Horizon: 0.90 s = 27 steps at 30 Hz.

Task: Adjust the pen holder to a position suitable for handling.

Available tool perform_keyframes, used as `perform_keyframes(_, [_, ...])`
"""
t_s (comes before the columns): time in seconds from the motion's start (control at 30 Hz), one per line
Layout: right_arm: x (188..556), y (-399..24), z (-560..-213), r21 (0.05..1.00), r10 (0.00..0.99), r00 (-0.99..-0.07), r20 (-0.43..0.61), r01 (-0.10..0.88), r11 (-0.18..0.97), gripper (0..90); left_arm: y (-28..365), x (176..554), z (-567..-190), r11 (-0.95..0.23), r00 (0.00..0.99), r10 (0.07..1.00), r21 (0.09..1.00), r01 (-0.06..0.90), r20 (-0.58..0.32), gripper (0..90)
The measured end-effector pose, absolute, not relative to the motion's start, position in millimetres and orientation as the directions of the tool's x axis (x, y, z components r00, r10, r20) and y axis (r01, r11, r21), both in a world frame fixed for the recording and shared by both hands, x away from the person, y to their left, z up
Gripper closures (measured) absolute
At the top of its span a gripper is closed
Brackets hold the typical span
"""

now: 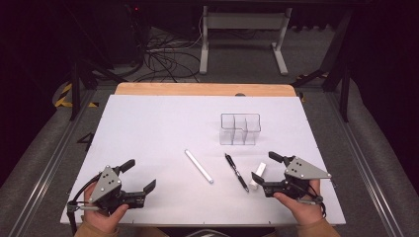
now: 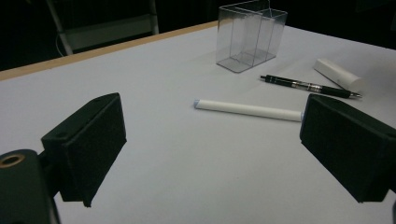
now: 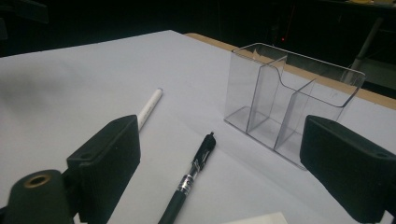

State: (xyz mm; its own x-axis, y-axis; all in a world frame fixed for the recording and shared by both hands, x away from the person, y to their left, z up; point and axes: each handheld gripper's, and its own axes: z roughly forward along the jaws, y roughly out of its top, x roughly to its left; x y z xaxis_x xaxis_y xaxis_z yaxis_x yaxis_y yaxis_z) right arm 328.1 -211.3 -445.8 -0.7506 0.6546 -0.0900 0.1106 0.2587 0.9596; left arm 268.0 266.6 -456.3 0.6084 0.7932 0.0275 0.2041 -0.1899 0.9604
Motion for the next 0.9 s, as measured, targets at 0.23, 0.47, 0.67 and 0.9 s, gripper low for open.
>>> perform_keyframes(0.23, [328.2,-211.2,-444.8,0.958,0.662,-0.743,-0.098,0.108,0.264,12.6,266.5,268.0,-455.8,-0.193,0.608,0.793,0.960,0.202,0.031,7.8])
perform_keyframes(0.47, [328.0,-211.1,-443.8,0.960,0.665,-0.741,-0.094,0.110,0.258,13.0,266.9,267.4,-455.4,-0.191,0.607,0.794,0.961,0.197,0.033,7.8])
perform_keyframes(0.67, [327.8,-211.0,-443.5,0.961,0.666,-0.740,-0.092,0.110,0.255,12.9,266.8,267.5,-455.4,-0.190,0.606,0.795,0.962,0.196,0.034,7.8])
perform_keyframes(0.9, [328.0,-211.1,-443.5,0.961,0.666,-0.741,-0.090,0.110,0.252,12.8,266.8,267.5,-455.3,-0.191,0.605,0.796,0.962,0.196,0.035,7.8])
